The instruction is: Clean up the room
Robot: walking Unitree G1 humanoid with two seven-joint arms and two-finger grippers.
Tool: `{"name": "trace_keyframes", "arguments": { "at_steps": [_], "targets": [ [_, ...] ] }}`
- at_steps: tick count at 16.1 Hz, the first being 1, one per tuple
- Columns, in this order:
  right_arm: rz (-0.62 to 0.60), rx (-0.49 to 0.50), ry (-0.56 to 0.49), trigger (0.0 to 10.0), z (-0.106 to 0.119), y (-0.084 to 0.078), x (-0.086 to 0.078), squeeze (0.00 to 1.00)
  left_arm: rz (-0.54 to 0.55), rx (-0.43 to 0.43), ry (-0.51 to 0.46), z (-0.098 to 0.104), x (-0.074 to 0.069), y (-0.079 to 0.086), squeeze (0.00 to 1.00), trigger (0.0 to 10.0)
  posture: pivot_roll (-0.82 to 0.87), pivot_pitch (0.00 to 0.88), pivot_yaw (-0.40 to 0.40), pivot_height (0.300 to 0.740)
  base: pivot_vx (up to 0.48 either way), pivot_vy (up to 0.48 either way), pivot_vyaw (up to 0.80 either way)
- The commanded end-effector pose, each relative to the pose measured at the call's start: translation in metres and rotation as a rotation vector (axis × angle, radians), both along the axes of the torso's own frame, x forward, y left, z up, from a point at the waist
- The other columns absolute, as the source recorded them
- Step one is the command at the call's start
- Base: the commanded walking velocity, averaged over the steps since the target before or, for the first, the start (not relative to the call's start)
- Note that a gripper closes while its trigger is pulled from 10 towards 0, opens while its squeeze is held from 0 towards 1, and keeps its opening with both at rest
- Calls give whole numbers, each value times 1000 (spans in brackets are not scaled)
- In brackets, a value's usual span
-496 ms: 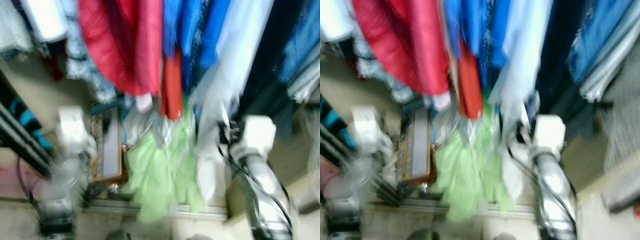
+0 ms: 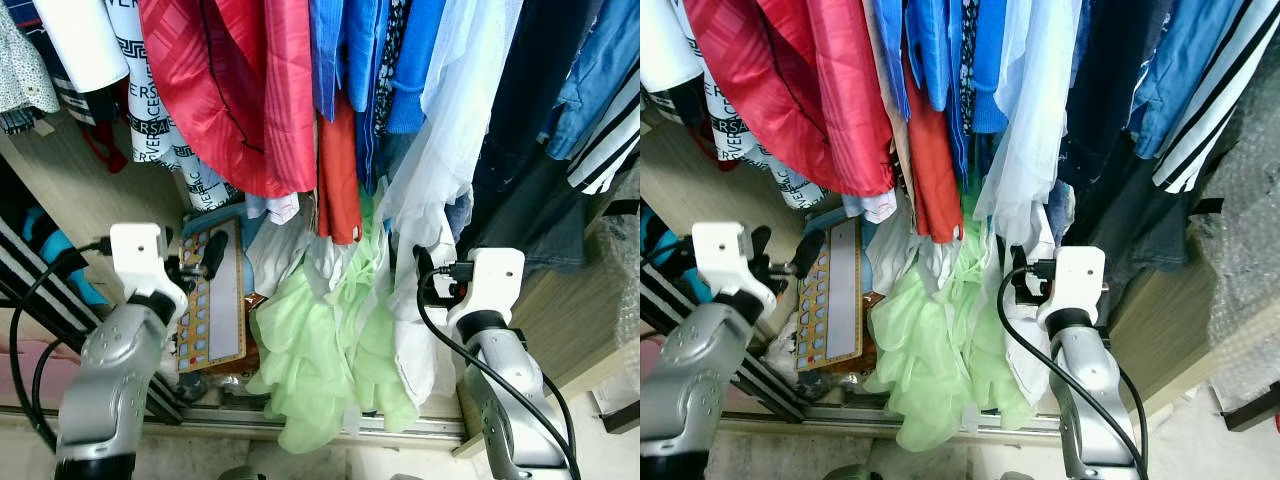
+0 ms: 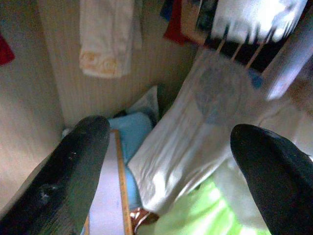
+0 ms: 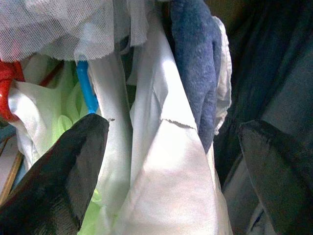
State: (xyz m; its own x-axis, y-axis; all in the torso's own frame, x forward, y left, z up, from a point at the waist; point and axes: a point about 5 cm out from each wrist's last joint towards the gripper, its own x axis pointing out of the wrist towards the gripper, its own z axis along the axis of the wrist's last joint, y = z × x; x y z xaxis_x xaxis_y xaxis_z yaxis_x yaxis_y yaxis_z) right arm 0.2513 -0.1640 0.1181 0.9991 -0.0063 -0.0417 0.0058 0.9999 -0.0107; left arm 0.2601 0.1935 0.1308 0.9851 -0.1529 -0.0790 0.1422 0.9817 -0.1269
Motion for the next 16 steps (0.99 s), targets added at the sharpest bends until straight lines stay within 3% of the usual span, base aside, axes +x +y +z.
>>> {"name": "trace_keyframes", "arguments": {
  "at_steps": [1,9,11,16],
  "targets": [
    [-21,9,-8,10000,4,-2,0,0,-18,4,-12,1,-2,-3,0,10000,24,0,43,740,0,0,0],
    [-29,40,-42,10000,9,4,2,0,-9,3,-58,8,1,-7,0,10000,12,0,52,740,0,0,0],
    [10,-23,-41,10000,10,7,2,0,-14,9,-54,6,3,-11,0,10000,8,0,45,740,0,0,703],
    [32,-25,-15,10000,6,9,3,0,7,53,-33,6,3,-13,0,10000,20,0,36,740,0,0,800]
  ]
}}
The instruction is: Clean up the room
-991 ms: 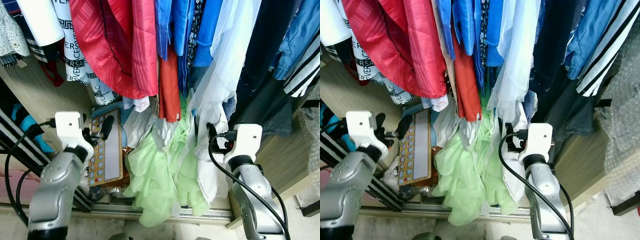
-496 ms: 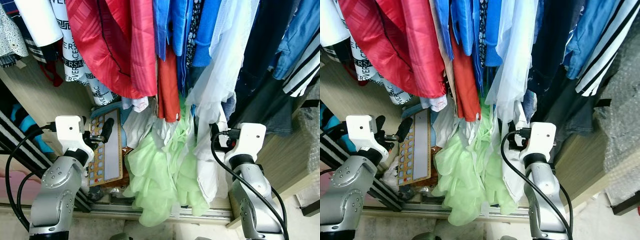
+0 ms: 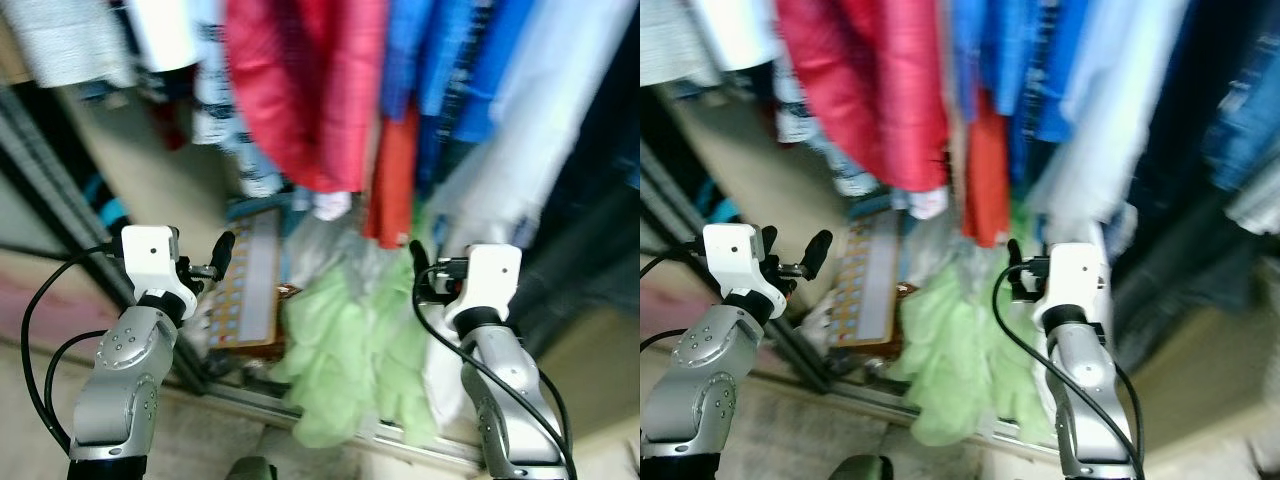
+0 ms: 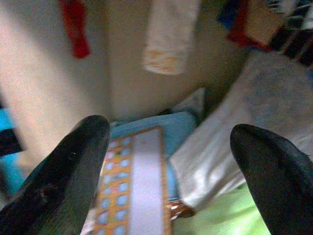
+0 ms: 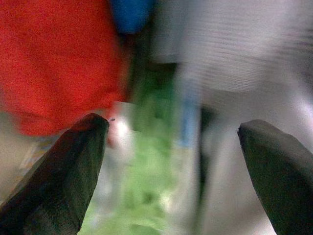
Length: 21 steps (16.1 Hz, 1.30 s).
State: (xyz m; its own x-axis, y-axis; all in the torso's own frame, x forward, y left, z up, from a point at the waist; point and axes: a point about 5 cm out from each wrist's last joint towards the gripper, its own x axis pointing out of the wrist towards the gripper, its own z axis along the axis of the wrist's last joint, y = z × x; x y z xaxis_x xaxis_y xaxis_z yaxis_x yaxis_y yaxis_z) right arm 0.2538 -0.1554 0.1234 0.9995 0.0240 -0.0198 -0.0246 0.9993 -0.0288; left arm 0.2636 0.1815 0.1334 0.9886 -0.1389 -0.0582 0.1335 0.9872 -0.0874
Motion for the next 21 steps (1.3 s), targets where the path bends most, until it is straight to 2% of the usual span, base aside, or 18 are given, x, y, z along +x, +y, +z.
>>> {"name": "trace_keyframes", "arguments": {
  "at_steps": [1,5,9,11,12,13,15,18,21],
  "targets": [
    [6,-5,7,10000,0,1,0,0,-4,17,-7,3,-1,-1,0,10000,21,0,34,740,0,0,800],
    [31,-7,12,10000,-1,2,2,0,-34,-33,6,4,-1,-5,0,10000,18,0,31,740,0,0,800],
    [40,-3,17,10000,-3,4,3,0,-42,-30,14,3,-1,-7,0,10000,23,0,31,740,0,0,800],
    [50,2,21,10000,-5,5,3,0,72,-48,86,-1,-1,-1,0,10000,29,0,31,740,0,0,800],
    [53,3,22,10000,-5,5,3,0,33,-67,57,1,-1,0,0,10000,30,0,30,740,0,0,800],
    [56,4,22,10000,-5,6,4,0,29,-37,32,2,-1,2,0,10000,32,0,31,740,0,0,800],
    [59,7,23,10000,-7,6,4,0,27,-70,36,2,0,2,0,10000,35,0,32,740,0,0,800],
    [70,13,25,10000,-9,9,7,0,-42,-129,32,4,-1,-10,0,10000,30,0,37,740,0,0,800],
    [79,14,20,10000,-8,11,9,0,-21,-77,20,6,3,-8,0,10000,32,0,39,740,0,0,800]
  ]
}}
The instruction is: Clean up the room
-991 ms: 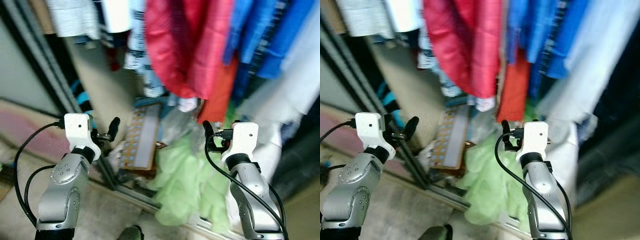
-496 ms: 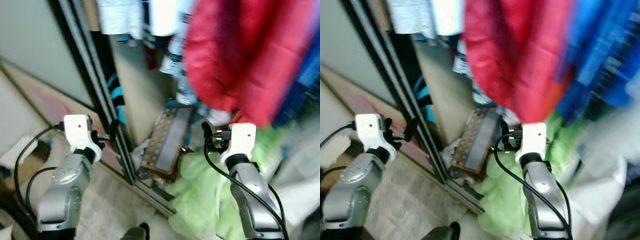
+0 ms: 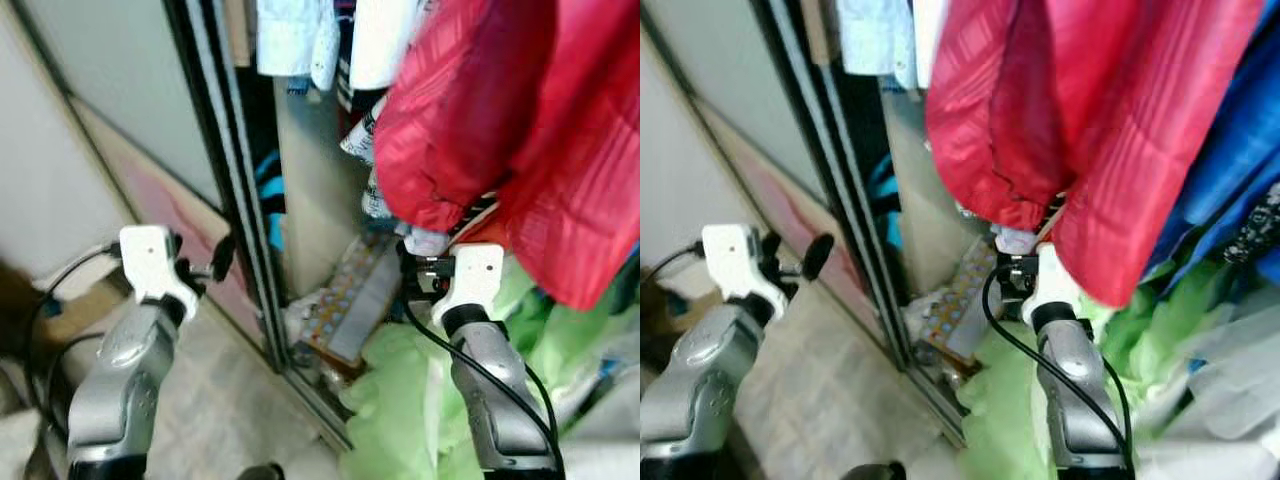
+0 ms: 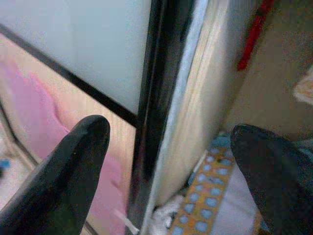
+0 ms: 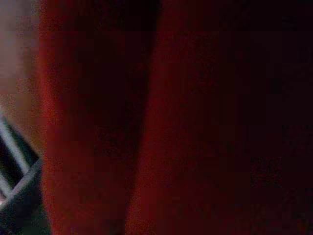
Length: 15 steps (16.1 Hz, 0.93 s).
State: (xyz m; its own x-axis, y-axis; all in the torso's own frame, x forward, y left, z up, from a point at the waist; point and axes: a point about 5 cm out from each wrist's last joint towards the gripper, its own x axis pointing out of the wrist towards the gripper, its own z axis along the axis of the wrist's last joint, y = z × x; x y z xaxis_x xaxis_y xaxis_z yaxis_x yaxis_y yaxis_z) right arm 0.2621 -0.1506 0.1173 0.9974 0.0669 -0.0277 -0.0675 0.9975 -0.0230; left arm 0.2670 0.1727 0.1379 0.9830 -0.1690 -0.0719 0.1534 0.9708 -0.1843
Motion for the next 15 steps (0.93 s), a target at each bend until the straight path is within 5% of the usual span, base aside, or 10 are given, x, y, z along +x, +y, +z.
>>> {"name": "trace_keyframes", "arguments": {
  "at_steps": [1,6,10,12,15],
  "targets": [
    [37,9,11,10000,-2,6,1,0,10,33,-15,3,1,2,0,10000,33,0,39,740,0,0,800],
    [9,11,53,10000,1,0,-8,0,21,31,0,2,-2,1,0,10000,41,0,25,740,0,0,480],
    [-44,-210,123,10000,-3,-40,-86,0,-10,27,33,-4,-17,0,0,10000,18,0,17,740,0,0,0],
    [-60,-366,109,10000,-1,-55,-107,0,-28,18,29,-4,-14,-4,0,10000,-10,0,23,740,0,0,0],
    [-56,-476,-40,10000,25,-48,-95,0,-65,4,13,-1,-5,-14,0,10000,-38,0,32,740,0,0,0]
  ]
}}
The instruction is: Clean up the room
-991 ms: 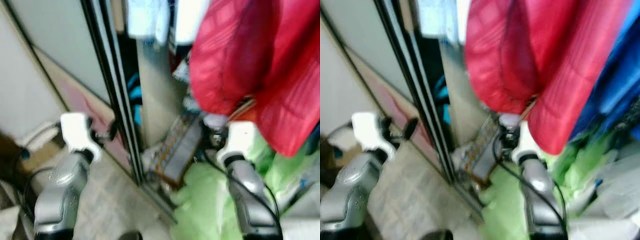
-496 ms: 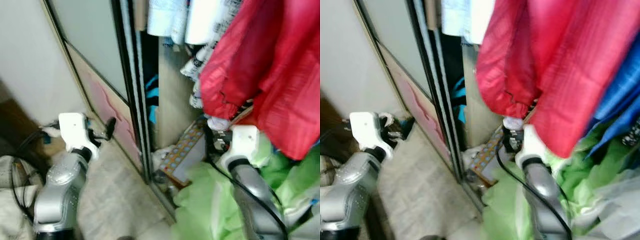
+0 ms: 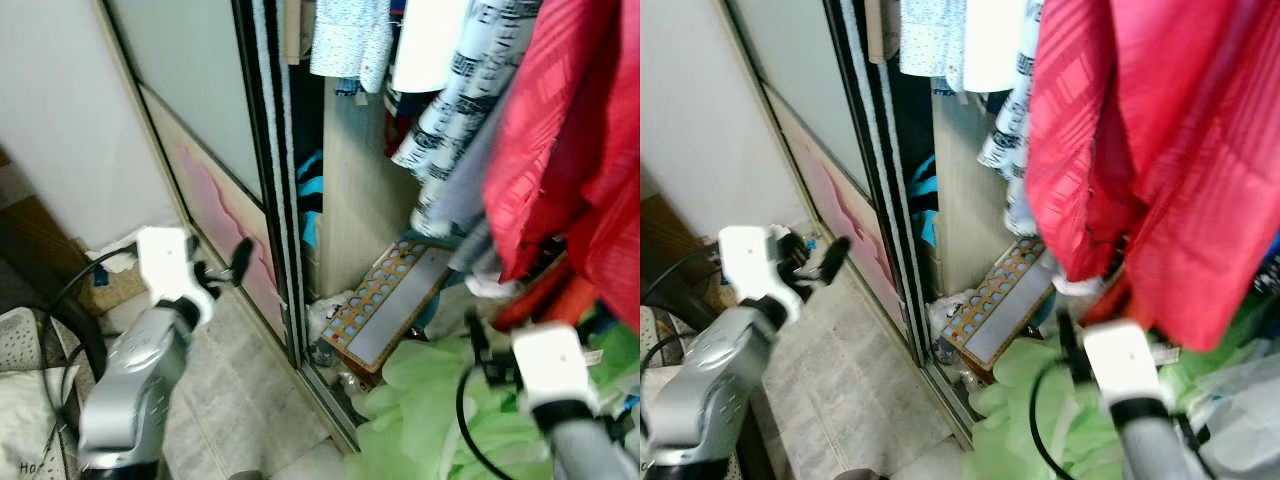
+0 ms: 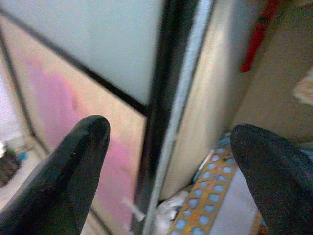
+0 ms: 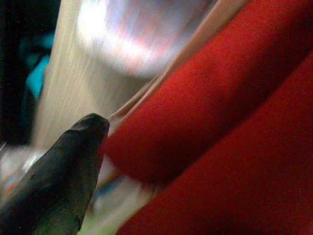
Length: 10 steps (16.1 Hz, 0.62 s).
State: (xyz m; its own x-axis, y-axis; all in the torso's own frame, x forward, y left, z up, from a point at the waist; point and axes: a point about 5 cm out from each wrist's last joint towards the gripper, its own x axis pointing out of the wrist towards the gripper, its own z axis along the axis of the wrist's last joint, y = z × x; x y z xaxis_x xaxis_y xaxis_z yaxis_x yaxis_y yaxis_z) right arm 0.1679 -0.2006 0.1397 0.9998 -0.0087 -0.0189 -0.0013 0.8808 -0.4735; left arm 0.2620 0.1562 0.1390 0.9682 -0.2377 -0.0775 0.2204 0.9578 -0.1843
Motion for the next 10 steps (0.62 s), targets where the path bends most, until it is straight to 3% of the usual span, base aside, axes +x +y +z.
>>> {"name": "trace_keyframes", "arguments": {
  "at_steps": [1,3,4,6,7,10],
  "targets": [
    [-7,4,-12,10000,8,2,-2,0,-13,0,-1,0,3,-1,0,10000,-50,0,38,740,0,0,0],
    [-93,44,74,10000,-4,-10,-20,0,-40,-22,-7,2,8,-3,0,10000,-81,0,48,740,0,0,0],
    [-83,12,62,10000,-3,-12,-24,0,-43,-27,-7,2,10,-4,0,10000,-94,0,50,740,0,0,0],
    [2,-61,-15,10000,6,-4,-21,0,-56,-33,-15,2,15,-9,0,10000,-115,0,52,740,0,0,0],
    [108,-94,-58,10000,10,5,-12,0,-67,-32,-27,2,19,-16,0,10000,-117,0,50,740,0,0,0],
    [195,-76,-63,10000,8,12,-1,0,-66,-38,-39,4,22,-17,0,10000,-103,0,45,740,0,0,0]
  ]
}}
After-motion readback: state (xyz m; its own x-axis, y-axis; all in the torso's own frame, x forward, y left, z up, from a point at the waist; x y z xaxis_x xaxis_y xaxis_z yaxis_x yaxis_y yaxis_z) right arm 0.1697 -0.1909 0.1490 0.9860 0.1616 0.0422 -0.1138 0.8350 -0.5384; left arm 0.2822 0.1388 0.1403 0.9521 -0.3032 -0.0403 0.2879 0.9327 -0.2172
